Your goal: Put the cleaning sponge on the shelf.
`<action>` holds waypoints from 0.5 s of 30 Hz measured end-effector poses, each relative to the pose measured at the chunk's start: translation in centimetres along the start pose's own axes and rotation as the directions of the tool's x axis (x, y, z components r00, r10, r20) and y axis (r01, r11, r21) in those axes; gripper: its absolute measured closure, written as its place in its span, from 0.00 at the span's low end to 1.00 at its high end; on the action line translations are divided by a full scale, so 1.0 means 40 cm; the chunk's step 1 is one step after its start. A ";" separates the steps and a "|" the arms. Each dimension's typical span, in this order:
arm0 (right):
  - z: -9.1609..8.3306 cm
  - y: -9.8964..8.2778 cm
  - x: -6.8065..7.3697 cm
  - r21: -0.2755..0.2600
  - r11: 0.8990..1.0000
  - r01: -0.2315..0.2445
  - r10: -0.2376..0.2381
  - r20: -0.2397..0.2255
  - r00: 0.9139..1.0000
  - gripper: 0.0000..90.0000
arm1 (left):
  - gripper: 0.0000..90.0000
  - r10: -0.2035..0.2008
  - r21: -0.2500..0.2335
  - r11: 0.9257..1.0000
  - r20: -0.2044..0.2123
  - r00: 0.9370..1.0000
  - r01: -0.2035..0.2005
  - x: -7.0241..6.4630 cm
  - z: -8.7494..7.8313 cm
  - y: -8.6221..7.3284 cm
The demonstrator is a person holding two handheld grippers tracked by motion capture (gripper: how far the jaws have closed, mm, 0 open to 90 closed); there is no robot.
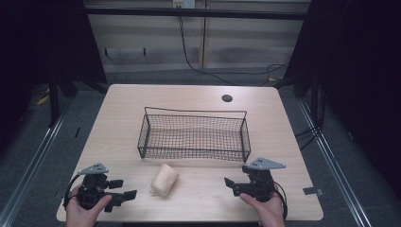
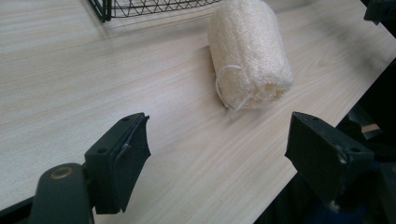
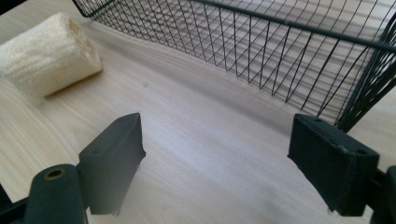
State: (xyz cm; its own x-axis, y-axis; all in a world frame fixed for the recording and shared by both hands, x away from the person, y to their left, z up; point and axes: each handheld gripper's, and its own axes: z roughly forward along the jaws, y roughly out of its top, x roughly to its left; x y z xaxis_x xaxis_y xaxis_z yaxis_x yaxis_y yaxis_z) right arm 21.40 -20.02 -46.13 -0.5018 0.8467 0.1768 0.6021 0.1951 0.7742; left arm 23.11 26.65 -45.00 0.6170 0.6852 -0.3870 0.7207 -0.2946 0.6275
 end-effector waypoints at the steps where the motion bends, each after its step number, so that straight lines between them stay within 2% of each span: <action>1: -0.002 0.000 -0.001 -0.012 1.000 0.005 -0.005 -0.003 1.000 0.20 | 0.23 -0.003 -0.002 1.000 -0.003 1.000 0.003 0.000 -0.001 0.000; 5: -0.011 -0.005 0.000 -0.029 1.000 0.010 -0.011 -0.008 1.000 0.27 | 0.23 -0.013 0.008 1.000 0.002 1.000 0.013 0.006 -0.001 -0.001; 6: -0.011 -0.005 0.001 -0.035 0.999 0.017 -0.017 -0.004 1.000 0.26 | 0.23 -0.023 -0.004 1.000 -0.004 1.000 0.023 0.007 -0.002 -0.002; 9: -0.014 -0.004 0.007 -0.043 0.999 0.014 -0.015 -0.010 1.000 0.26 | 0.23 -0.013 -0.008 1.000 -0.004 1.000 0.013 0.008 -0.006 0.000; 10: -0.014 -0.002 0.011 -0.047 0.999 0.011 -0.012 -0.020 1.000 0.28 | 0.24 -0.018 -0.032 0.999 -0.001 1.000 0.018 0.001 -0.013 0.000; 15: -0.016 0.000 0.024 -0.048 0.999 0.016 -0.018 -0.041 0.999 0.26 | 0.25 -0.009 -0.024 1.000 0.003 1.000 0.009 -0.008 -0.021 0.009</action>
State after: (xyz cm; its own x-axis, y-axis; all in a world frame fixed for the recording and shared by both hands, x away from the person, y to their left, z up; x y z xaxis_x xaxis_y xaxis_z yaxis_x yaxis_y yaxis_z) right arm 20.53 -19.53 -45.58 -0.5374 0.8222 0.1875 0.5635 0.1847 0.8052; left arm 22.90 26.88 -44.11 0.6116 0.6858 -0.3944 0.7185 -0.2728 0.6399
